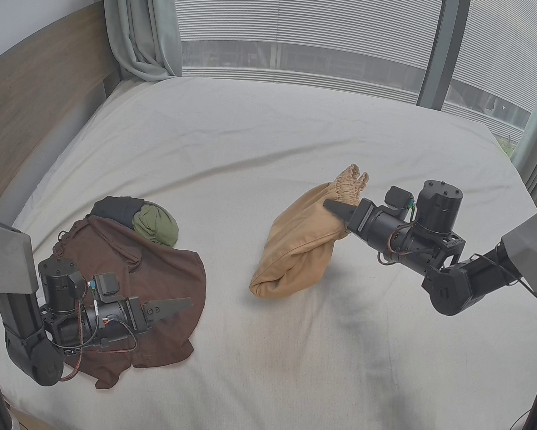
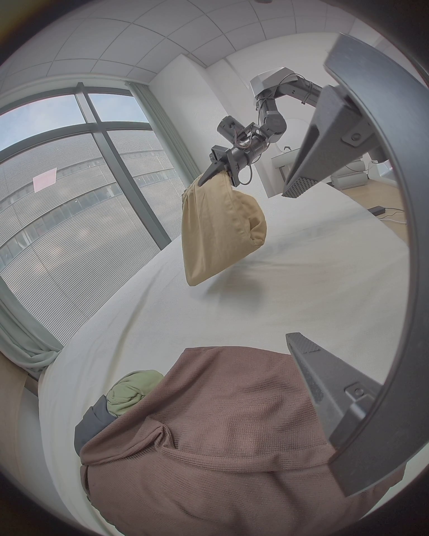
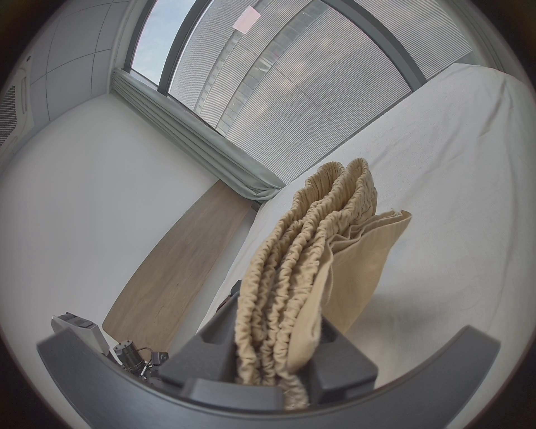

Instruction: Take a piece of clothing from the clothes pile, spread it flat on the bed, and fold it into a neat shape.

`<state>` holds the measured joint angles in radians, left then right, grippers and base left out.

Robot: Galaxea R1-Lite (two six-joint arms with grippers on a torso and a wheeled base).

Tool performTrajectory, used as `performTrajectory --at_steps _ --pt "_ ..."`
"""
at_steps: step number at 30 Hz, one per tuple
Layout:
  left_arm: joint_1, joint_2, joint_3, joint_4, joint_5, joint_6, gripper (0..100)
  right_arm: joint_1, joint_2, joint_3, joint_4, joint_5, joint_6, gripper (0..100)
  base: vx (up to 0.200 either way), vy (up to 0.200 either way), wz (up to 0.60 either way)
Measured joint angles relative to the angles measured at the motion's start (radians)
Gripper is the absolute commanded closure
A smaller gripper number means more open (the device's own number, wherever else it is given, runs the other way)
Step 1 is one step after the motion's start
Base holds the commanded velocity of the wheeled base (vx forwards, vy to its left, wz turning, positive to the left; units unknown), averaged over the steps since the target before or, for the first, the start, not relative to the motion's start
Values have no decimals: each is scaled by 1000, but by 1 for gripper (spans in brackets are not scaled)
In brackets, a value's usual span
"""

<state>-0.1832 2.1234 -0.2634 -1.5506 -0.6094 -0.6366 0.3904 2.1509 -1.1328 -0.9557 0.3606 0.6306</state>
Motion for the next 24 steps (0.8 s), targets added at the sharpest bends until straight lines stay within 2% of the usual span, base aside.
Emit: performTrajectory --at_steps 24 --pt "1 1 -1 0 -1 -1 0 -29 193 -438 251 1 0 100 0 0 0"
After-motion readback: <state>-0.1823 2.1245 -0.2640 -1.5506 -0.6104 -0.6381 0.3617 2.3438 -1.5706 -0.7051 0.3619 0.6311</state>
